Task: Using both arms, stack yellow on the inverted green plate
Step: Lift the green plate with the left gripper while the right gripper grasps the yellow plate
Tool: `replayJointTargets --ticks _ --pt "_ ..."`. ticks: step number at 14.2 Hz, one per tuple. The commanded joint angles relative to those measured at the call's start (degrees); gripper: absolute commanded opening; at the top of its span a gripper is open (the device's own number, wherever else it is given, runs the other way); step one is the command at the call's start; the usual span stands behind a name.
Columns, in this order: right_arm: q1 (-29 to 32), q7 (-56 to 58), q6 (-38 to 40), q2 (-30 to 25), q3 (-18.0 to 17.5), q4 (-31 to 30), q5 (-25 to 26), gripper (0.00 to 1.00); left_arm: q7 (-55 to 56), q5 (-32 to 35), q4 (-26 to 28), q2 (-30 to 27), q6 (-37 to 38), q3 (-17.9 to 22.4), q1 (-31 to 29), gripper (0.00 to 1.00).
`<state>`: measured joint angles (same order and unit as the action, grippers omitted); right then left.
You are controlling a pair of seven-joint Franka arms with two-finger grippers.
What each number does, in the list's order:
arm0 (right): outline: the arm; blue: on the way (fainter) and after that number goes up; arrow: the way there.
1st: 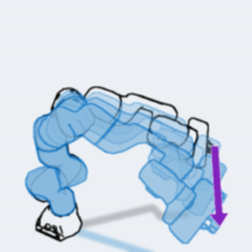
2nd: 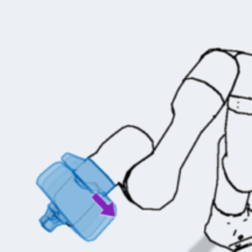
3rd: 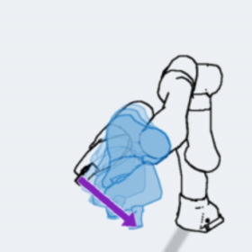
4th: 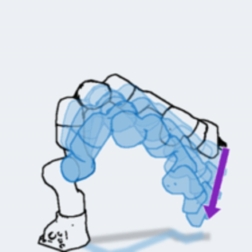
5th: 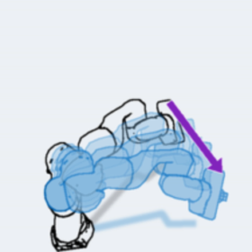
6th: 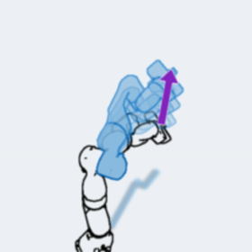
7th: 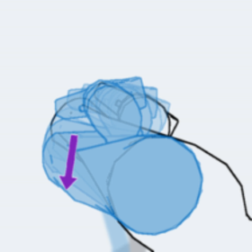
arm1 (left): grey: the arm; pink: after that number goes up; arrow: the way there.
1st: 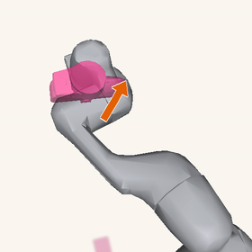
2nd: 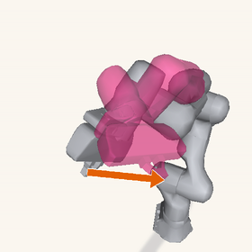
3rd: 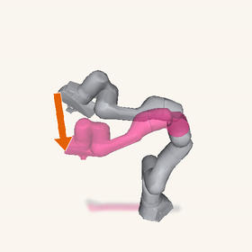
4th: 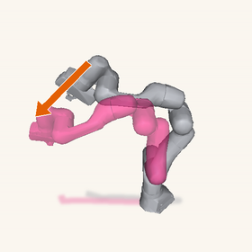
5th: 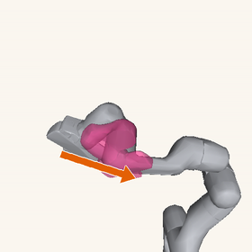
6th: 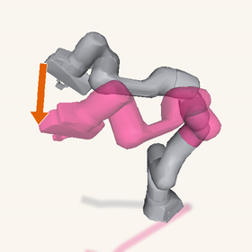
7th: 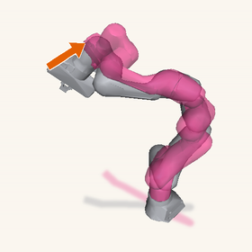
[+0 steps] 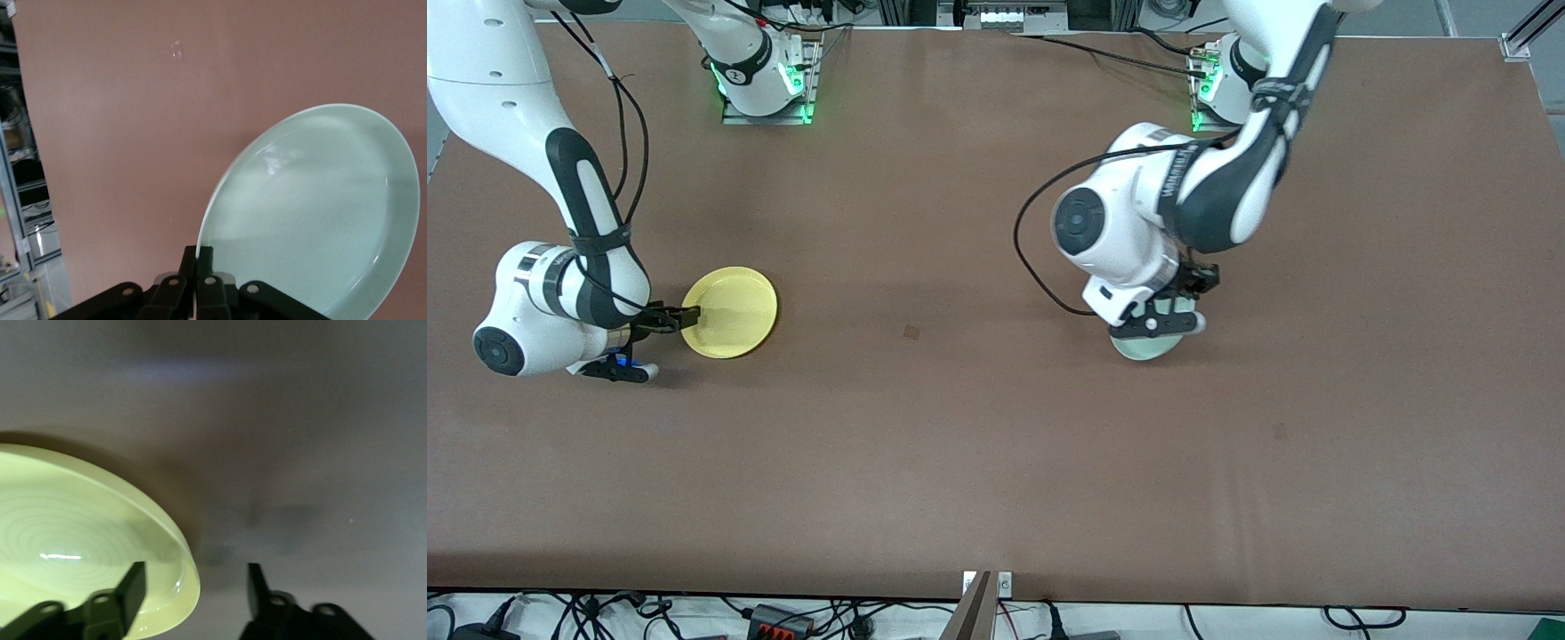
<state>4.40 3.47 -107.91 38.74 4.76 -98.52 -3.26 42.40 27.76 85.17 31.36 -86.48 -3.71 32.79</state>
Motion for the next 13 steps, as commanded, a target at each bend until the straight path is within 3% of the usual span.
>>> replayJointTargets --ticks 1,4,9,13 --pt "0.3 0.7 0.4 0.0 -0.3 0.3 -0.9 0.36 6.4 3.0 -3.2 2.6 3.6 1.3 3.6 0.01" --pt "0.3 0.8 0.7 -0.2 -0.3 0.5 -0.8 0.0 11.8 3.5 -7.8 6.6 8.5 1.4 6.8 0.01" --pt "0.3 1.1 1.4 -1.2 -0.3 0.9 -0.8 0.0 18.7 6.3 -8.2 9.4 10.6 1.5 10.5 0.01" --pt "0.1 3.0 10.8 -6.2 -0.3 6.4 -0.8 0.0 20.5 8.1 -8.2 10.3 12.2 1.5 10.9 0.01"
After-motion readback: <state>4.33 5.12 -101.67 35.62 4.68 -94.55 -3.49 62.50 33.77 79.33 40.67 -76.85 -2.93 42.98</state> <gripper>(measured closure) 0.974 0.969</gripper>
